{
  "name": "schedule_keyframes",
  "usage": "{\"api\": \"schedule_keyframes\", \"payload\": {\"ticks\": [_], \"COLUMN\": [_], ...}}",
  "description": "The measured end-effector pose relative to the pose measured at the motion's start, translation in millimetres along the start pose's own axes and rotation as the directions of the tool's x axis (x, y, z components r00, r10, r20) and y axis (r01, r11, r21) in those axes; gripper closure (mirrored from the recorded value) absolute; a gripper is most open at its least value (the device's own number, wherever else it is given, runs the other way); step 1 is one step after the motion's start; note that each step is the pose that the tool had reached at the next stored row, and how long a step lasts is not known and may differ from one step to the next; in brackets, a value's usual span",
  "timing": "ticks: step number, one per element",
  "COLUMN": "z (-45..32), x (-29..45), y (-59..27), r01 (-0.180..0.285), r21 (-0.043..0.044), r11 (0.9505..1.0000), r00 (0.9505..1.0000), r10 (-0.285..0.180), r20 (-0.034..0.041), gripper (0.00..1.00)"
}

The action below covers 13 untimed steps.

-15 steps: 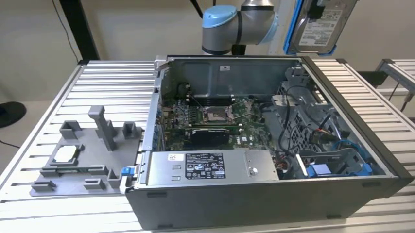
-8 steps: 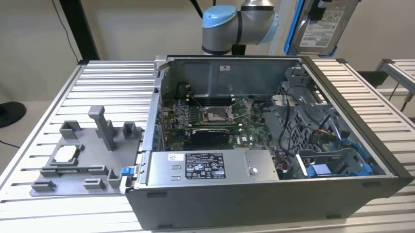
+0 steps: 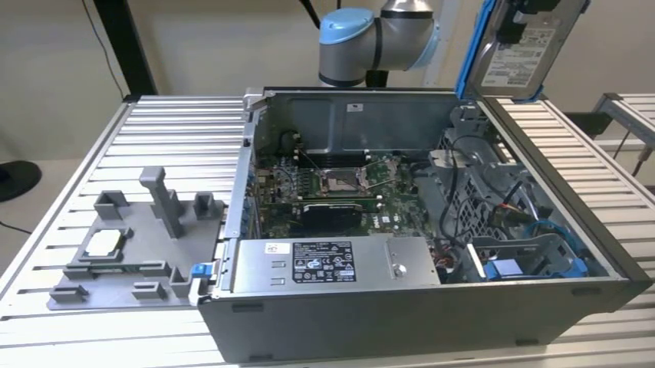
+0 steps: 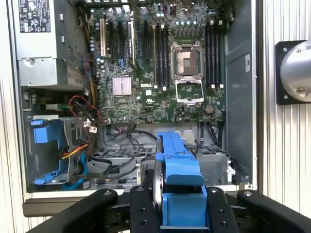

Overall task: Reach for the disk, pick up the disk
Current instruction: 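Pick up the disk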

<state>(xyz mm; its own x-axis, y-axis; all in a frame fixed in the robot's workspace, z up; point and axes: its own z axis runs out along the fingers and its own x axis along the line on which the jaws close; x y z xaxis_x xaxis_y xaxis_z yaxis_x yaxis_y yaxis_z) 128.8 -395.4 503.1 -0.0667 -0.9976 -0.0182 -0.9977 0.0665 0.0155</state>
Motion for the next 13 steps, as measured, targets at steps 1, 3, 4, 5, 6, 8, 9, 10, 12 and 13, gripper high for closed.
{"api": "schedule_keyframes", "payload": {"ticks": [1,3,4,5,6,8,9,10,12,13], "z": [0.1,0.6,0.7,1.0,1.2,1.6,1.8,2.0,2.4,2.6], "x": [3.8,11.1,14.8,18.3,21.8,28.6,32.0,35.5,42.0,45.6], "y": [-0.3,-0.8,-1.0,-1.3,-1.5,-2.1,-2.3,-2.6,-3.1,-3.3], "r01": [0.000,0.000,0.000,0.000,0.000,0.000,0.000,0.000,0.000,0.000], "r21": [-0.0002,-0.0007,-0.0011,-0.0014,-0.0018,-0.0026,-0.0030,-0.0033,-0.0040,-0.0043], "r11": [1.0000,1.0000,1.0000,1.0000,1.0000,1.0000,1.0000,1.0000,1.0000,1.0000], "r00": [1.0000,1.0000,1.0000,1.0000,1.0000,1.0000,1.0000,1.0000,1.0000,1.0000], "r10": [0.000,0.000,0.000,0.000,0.000,0.000,0.000,0.000,0.000,0.000], "r20": [-0.0002,-0.0001,-0.0001,-0.0001,0.0000,-0.0002,-0.0003,-0.0002,-0.0003,-0.0003], "gripper": [1.00,1.00,1.00,1.00,1.00,1.00,1.00,1.00,1.00,1.00]}}
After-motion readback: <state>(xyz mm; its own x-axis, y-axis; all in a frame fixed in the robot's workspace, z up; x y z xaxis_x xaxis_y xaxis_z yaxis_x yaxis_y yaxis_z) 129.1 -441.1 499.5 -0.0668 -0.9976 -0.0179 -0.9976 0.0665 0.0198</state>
